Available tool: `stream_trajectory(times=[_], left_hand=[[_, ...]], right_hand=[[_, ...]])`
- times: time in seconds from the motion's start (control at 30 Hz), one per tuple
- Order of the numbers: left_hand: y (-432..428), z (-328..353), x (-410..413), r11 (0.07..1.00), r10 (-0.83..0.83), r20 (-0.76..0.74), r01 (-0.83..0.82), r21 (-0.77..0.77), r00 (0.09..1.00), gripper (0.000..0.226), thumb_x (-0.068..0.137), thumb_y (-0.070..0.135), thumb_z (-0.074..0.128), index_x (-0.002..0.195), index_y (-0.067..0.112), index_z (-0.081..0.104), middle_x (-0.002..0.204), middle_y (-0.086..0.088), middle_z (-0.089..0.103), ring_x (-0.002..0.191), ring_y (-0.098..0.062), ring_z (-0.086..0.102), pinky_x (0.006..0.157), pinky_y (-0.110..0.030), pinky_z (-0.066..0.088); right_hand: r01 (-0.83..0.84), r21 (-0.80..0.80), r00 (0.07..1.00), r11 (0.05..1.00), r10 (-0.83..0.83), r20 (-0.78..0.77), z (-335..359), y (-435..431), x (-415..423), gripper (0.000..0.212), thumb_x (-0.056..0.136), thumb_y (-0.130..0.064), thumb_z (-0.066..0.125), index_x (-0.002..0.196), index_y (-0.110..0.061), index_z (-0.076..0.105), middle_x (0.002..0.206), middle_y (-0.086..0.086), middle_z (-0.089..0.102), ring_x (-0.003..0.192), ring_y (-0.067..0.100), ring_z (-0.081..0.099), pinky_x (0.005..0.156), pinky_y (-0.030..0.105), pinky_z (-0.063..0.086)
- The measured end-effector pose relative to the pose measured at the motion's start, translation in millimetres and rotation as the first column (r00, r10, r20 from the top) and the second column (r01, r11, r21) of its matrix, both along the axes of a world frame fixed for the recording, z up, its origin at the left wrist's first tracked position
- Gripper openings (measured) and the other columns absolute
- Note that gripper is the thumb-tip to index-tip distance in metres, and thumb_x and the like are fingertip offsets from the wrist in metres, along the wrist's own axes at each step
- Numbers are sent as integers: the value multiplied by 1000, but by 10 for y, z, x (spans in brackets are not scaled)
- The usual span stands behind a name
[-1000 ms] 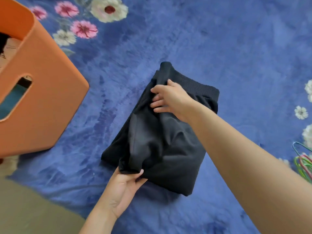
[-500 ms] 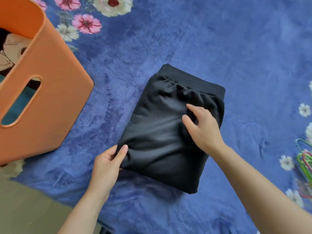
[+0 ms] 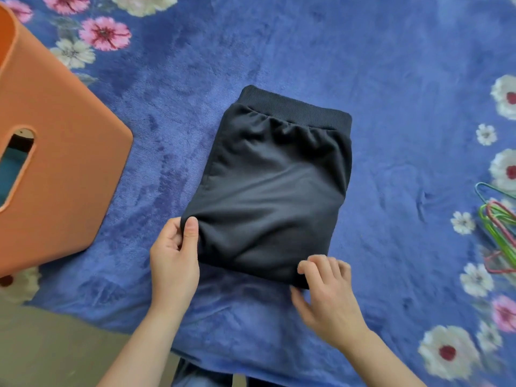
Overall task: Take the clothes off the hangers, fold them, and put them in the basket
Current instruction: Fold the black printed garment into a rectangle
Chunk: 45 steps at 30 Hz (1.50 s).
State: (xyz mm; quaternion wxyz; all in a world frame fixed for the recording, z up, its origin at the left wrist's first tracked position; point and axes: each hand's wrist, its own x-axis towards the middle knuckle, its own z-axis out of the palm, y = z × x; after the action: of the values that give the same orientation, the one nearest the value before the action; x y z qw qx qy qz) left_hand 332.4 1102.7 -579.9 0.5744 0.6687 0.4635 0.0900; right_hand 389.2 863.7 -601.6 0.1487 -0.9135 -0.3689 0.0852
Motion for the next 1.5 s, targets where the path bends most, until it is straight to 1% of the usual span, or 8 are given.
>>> stream_trajectory(times=[0.17, 0.33, 0.5, 0.73, 0.83, 0.97, 1.27, 1.5], left_hand=[[44, 40, -8, 998, -28, -18, 29, 60, 999, 37, 104, 30, 41, 73, 10, 37, 61, 11, 29, 56, -5, 26, 51, -18, 26], [127, -183, -109, 998, -54, -227, 48, -28, 972, 18, 100, 27, 52, 86, 16, 56, 54, 4, 53, 54, -11, 41, 58, -29, 37], [135, -100, -17, 974, -63, -338, 132, 185, 939, 32, 88, 7, 51, 118, 17, 50, 98, -2, 61, 98, -27, 51, 84, -37, 38], [-213, -218, 708, 418, -675, -304, 689, 592, 672, 52, 96, 28, 36, 145, 11, 40, 159, -11, 26, 149, -26, 15, 119, -40, 10], [-108, -580, 923, 114, -676, -549, 806, 581, 492, 59, 97, 41, 30, 150, 17, 35, 161, -12, 19, 149, -27, 13, 118, -44, 7], [339, -867, 1134, -15, -640, -627, 809, 587, 443, 59, 97, 50, 30, 152, 29, 29, 162, -10, 16, 149, -27, 10, 118, -42, 1], [650, -846, 959, 113, -706, -553, 841, 529, 443, 55, 99, 47, 27, 153, 37, 20, 164, -2, 5, 151, -18, -3, 120, -38, -2], [976, -578, 163, 595, -601, -383, 713, 371, 701, 53, 94, 45, 30, 127, 14, 57, 122, -3, 57, 111, -27, 51, 96, -32, 37]], right_hand=[[-62, 7, 997, 998, 63, -54, 75, -18, 184, 6, 65, -4, 40, 64, -10, 42, 62, -1, 36, 57, 19, 27, 48, 27, 26], [-151, -84, 969, 985, 131, -208, 61, -68, 172, 22, 58, -3, 42, 66, -18, 27, 56, -5, 28, 53, 18, 22, 44, 25, 12], [232, -34, 769, 972, -205, -606, 310, 72, 408, 7, 67, -26, 45, 67, -19, 44, 56, -1, 45, 54, 19, 40, 52, 38, 39], [374, 56, 925, 926, -368, -89, 122, 595, 1004, 56, 93, -34, 40, 147, -19, 41, 154, 2, 37, 144, 19, 29, 116, 35, 24], [237, -170, 970, 957, -243, -16, -165, 663, 1151, 63, 95, -43, 29, 155, -27, 18, 164, 2, 11, 151, 22, 4, 121, 41, 5], [216, -336, 964, 917, -254, -73, -395, 620, 1335, 69, 92, -59, 14, 156, -33, 1, 164, 0, -5, 151, 19, -8, 121, 41, -5], [299, -267, 939, 916, -331, -86, -391, 307, 1259, 59, 96, -51, 19, 153, -38, 21, 163, -5, 14, 150, 16, 8, 120, 38, 8], [662, -83, 667, 745, -635, -389, -136, -257, 561, 37, 98, -46, 38, 115, -24, 63, 101, -14, 61, 95, 12, 53, 80, 31, 42]])
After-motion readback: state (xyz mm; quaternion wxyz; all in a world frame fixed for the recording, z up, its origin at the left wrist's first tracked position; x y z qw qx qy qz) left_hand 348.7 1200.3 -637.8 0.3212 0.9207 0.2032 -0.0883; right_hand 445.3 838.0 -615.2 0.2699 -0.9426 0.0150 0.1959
